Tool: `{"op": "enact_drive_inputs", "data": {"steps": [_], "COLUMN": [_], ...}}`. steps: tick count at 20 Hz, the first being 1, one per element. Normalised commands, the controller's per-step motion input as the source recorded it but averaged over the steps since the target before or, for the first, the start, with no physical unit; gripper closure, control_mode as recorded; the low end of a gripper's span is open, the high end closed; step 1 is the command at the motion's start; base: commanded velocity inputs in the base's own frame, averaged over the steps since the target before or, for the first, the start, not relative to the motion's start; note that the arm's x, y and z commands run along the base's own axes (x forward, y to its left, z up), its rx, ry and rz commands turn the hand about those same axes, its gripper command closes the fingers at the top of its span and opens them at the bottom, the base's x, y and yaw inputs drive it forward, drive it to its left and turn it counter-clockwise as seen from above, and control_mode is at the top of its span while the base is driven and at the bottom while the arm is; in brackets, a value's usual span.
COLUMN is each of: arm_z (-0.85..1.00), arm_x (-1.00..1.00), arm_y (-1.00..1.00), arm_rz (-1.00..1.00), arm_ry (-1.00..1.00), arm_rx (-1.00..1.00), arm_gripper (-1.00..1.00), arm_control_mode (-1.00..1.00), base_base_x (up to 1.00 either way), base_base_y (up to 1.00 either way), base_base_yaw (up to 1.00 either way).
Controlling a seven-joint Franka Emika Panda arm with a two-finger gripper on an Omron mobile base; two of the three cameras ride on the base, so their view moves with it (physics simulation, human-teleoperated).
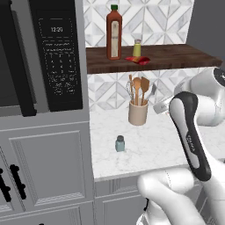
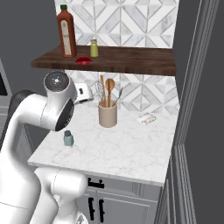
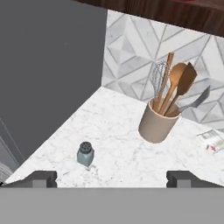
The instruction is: Put the shaker and condiment bottle from the counter next to their counterparts in the cabinet.
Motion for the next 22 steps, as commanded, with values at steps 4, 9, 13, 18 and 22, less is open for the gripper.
{"op": "enact_drive_inputs", "data": {"steps": [4,9,13,18,22], "arm_z": [-1.0,-0.88,-0.53,-0.19,-0.18], "arm_x": [0.0,0.44,0.24,0.0,-0.22], "arm_y": [0.04,0.01,0.0,0.0,-0.01], "arm_rz": [0.03,0.06,0.05,0.03,0.21], "arm_ry": [0.15,0.05,0.03,-0.01,-0.09], "arm_rx": [0.0,0.01,0.0,0.03,0.08], "arm_gripper": [-1.0,-1.0,-1.0,-1.0,-1.0], "arm_control_mode": [-1.0,-1.0,-1.0,-1.0,-1.0], "base_base_x": [0.0,0.0,0.0,0.0,0.0], "base_base_y": [0.0,0.0,0.0,0.0,0.0], "base_base_yaw": [0.0,0.0,0.0,0.0,0.0]}}
